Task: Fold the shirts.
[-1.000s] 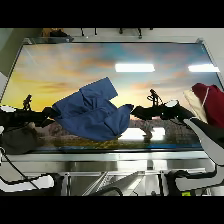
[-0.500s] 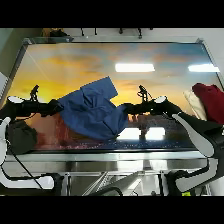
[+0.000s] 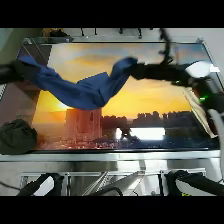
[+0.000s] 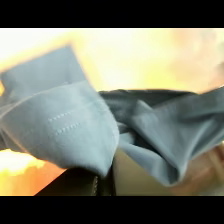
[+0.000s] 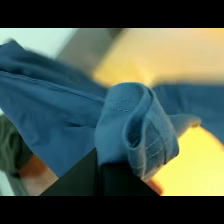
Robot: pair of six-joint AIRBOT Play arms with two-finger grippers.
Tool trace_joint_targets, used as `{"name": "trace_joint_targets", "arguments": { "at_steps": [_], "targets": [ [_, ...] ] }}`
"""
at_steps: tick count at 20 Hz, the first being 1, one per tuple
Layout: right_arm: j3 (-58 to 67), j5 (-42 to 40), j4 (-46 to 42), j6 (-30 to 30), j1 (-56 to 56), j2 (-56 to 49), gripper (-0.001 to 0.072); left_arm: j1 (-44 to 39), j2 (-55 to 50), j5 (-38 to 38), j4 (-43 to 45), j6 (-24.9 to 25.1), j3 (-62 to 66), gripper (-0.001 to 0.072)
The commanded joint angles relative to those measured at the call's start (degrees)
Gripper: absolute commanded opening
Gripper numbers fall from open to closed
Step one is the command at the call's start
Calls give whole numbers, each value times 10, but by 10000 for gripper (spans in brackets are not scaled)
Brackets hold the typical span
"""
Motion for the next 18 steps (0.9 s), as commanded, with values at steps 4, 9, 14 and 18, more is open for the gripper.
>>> {"name": "trace_joint_targets", "arguments": {
  "at_steps": [4,9,14,18],
  "targets": [
    [172,1,-122,18,-1,188,18,0,180,10,95,-51,248,14],
    [193,30,-205,69,0,163,18,-1,150,33,171,-55,306,14],
    [150,129,-208,111,0,-6,18,-24,-10,28,29,17,170,14],
    [66,115,-214,165,0,-166,18,-103,-197,82,33,97,82,14]
  ]
}}
